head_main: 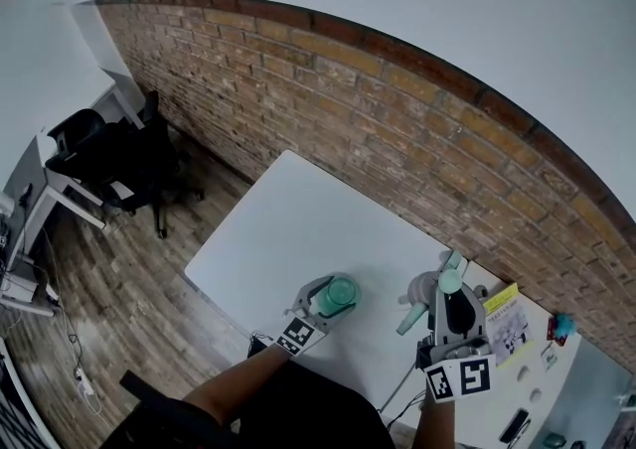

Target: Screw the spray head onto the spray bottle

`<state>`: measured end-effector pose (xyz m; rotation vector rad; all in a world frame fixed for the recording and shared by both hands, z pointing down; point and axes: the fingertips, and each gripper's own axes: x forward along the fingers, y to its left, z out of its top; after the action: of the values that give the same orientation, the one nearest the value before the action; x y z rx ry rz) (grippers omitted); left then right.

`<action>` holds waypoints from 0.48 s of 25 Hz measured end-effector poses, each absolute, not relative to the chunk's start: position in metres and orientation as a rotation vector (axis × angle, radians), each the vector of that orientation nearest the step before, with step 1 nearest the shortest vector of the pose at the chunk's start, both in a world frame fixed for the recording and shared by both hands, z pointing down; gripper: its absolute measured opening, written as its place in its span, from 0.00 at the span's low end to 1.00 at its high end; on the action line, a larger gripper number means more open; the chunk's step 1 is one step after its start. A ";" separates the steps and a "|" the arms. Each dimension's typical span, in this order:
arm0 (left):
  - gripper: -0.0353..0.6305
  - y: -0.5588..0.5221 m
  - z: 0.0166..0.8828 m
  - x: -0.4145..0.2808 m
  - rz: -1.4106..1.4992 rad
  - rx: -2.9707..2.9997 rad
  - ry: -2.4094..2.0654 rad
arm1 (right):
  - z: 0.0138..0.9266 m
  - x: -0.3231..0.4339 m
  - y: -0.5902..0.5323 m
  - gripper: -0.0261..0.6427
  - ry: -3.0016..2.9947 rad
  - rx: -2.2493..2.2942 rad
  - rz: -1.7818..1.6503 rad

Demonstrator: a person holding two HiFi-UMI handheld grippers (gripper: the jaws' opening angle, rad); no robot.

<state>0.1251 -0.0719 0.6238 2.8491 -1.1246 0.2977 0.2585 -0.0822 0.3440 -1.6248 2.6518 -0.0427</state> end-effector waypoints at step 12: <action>0.54 -0.073 0.626 0.126 0.312 2.840 -1.104 | 0.307 0.247 -0.089 0.14 2.636 -1.567 -0.008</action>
<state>0.1256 -0.0728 0.6255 2.8398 -1.1044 0.3116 0.2472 -0.0892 0.3074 -1.5669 2.6360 -0.0080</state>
